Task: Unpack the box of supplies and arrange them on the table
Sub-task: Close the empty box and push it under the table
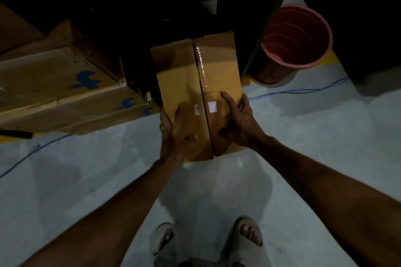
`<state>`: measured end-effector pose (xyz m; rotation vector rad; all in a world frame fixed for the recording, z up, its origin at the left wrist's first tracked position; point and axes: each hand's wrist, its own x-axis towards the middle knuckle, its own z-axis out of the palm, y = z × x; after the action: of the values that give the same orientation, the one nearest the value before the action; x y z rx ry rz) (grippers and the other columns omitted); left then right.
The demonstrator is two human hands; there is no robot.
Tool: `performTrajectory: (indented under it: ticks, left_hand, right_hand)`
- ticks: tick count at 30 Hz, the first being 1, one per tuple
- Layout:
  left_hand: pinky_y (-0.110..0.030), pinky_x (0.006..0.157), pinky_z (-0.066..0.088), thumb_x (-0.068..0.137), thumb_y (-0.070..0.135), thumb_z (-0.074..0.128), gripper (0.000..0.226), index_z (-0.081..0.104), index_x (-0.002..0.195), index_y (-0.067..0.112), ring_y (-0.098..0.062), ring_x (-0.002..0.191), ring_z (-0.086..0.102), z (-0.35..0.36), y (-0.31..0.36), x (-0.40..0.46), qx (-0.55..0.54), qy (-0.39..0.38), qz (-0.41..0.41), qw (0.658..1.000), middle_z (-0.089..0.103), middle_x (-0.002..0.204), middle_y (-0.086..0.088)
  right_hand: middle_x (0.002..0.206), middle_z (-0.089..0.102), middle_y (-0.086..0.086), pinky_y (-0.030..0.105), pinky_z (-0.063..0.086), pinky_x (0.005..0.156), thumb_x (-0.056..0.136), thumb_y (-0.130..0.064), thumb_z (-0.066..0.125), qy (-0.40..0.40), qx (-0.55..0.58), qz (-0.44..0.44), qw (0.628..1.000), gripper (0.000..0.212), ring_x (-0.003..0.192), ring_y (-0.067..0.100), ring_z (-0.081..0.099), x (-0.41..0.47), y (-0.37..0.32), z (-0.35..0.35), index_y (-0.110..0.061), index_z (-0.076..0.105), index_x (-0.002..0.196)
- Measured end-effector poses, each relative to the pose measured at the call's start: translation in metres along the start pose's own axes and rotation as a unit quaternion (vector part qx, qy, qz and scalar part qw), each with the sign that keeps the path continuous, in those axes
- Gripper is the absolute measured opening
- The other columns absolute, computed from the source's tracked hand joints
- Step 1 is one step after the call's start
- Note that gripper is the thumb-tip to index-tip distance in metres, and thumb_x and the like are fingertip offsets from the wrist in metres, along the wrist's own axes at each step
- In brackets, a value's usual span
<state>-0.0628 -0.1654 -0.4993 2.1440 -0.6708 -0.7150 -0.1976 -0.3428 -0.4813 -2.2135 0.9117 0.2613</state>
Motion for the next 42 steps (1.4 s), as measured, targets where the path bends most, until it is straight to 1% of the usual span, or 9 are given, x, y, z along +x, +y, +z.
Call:
performTrajectory:
  ticks: [4,8,15,18,21,27,32,36,42]
  left_hand:
    - [-0.063,0.108,0.035,0.061,0.071,0.071,0.132,-0.01,0.155,0.026,-0.038,0.145,0.018,0.001,0.0,0.024,0.057,-0.047,0.003,0.997,0.006,0.162,-0.008]
    - [-0.064,0.118,0.003,0.071,0.069,0.068,0.136,-0.051,0.13,0.036,-0.045,0.143,-0.025,0.011,0.014,-0.002,0.359,-0.148,0.113,0.915,-0.031,0.156,-0.015]
    - [-0.067,0.11,0.026,0.065,0.057,0.079,0.12,0.011,0.156,0.019,-0.048,0.146,0.009,0.01,-0.024,0.006,0.451,-0.074,0.207,0.865,0.004,0.161,-0.024]
    - [-0.063,0.107,0.035,0.068,0.04,0.077,0.107,0.019,0.155,0.016,-0.049,0.141,0.025,-0.003,-0.009,0.015,0.454,-0.038,0.246,0.855,0.017,0.159,-0.023]
    - [-0.055,0.092,0.047,0.068,0.023,0.077,0.086,0.039,0.144,0.013,-0.044,0.117,0.049,-0.012,0.012,0.026,0.42,0.011,0.264,0.868,0.044,0.138,-0.019]
    - [-0.045,0.076,0.043,0.076,0.018,0.064,0.045,0.049,0.118,0.016,-0.031,0.094,0.051,-0.024,0.037,0.064,0.418,-0.016,0.202,0.886,0.051,0.112,-0.009]
    - [-0.04,0.072,0.051,0.083,0.01,0.055,0.041,0.05,0.123,0.015,-0.028,0.098,0.051,-0.019,0.027,0.049,0.358,-0.011,0.231,0.905,0.049,0.12,-0.008]
    - [-0.041,0.093,0.054,0.077,0.008,0.066,0.063,0.051,0.138,0.008,-0.035,0.119,0.055,-0.016,0.004,0.049,0.397,-0.058,0.27,0.875,0.052,0.14,-0.014]
    - [-0.046,0.118,0.022,0.089,0.018,0.056,0.085,0.004,0.156,0.013,-0.036,0.15,-0.001,-0.011,0.009,0.073,0.429,-0.126,0.165,0.879,-0.007,0.164,-0.01]
  right_hand:
    - [0.153,-0.032,0.025,0.065,0.016,0.115,0.062,-0.046,0.087,-0.042,-0.084,-0.038,0.995,0.134,0.142,0.054,-0.013,0.02,0.004,0.005,-0.036,-0.012,0.152]
    - [0.148,-0.041,0.024,0.064,-0.003,0.114,0.048,-0.054,0.091,-0.051,-0.191,-0.048,0.979,0.155,0.138,0.053,-0.028,0.004,0.011,0.02,-0.031,-0.024,0.15]
    - [0.158,-0.025,0.018,0.064,0.01,0.117,0.076,-0.007,0.067,-0.009,-0.228,-0.075,0.971,0.116,0.143,0.046,-0.023,-0.01,0.019,0.028,-0.029,-0.017,0.153]
    - [0.156,0.014,0.021,0.059,0.025,0.115,0.068,-0.003,0.064,0.05,-0.214,-0.106,0.97,0.099,0.145,0.046,0.008,-0.006,0.015,0.012,-0.022,0.017,0.153]
    - [0.121,0.046,0.014,0.047,0.038,0.092,0.068,-0.007,0.053,0.151,-0.217,-0.111,0.958,0.057,0.116,0.037,0.042,0.005,0.006,-0.005,-0.017,0.05,0.124]
    - [0.097,0.052,0.016,0.032,0.029,0.054,0.077,-0.002,0.063,0.176,-0.199,-0.133,0.955,0.031,0.084,0.035,0.054,0.044,-0.01,-0.015,-0.009,0.057,0.107]
    - [0.119,0.048,0.016,0.034,0.041,0.06,0.074,0.0,0.061,0.152,-0.135,-0.103,0.974,0.053,0.096,0.037,0.053,0.037,-0.013,0.005,-0.006,0.05,0.126]
    - [0.154,0.027,0.023,0.045,0.045,0.101,0.08,-0.013,0.065,0.068,-0.164,-0.101,0.979,0.084,0.139,0.041,0.033,0.029,0.0,0.013,-0.003,0.023,0.152]
    - [0.162,0.007,0.013,0.048,0.02,0.12,0.078,-0.037,0.074,0.024,-0.197,-0.077,0.977,0.11,0.15,0.034,0.004,0.065,-0.016,-0.005,-0.007,0.0,0.155]
